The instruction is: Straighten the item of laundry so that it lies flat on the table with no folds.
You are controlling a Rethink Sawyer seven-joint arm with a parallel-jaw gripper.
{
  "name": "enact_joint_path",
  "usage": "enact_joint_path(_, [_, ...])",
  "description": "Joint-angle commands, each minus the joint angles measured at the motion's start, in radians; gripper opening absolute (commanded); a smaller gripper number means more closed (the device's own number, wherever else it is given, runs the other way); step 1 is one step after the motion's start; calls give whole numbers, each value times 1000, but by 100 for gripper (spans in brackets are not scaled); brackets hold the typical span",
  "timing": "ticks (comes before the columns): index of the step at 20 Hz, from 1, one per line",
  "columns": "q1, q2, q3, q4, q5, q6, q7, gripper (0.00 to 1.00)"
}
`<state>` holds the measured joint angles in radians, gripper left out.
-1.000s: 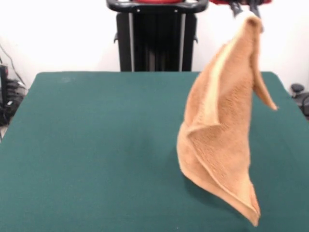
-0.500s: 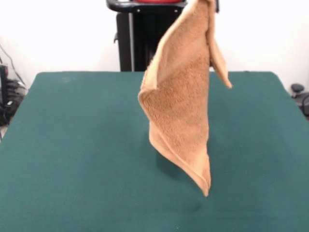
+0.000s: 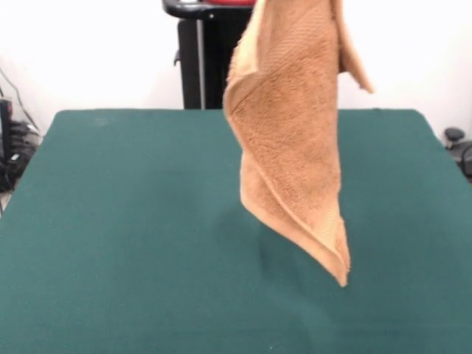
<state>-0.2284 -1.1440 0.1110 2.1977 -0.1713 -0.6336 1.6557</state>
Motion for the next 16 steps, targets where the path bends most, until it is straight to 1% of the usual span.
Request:
enact_joint_path(1, [70,64,102,-45,60,-97,328,0])
enact_joint_path(4, [81,107,107,-65,49,-143,333,0])
enact_joint_path(5, [95,138,102,-72,47,-165,315,0])
enact_joint_path(6, [102,152,100,-78,38,-161,298,0])
enact_joint_path(8, [140,221,75,-104,40,-166,229,0])
enact_joint_path(9, [162,256,53,-121,51,-182,189,0])
enact_joint_path(11, [190,303,28,-142,68,-209,155,0])
enact_joint_path(16, [245,368,-8,-165,112,-254,139,0])
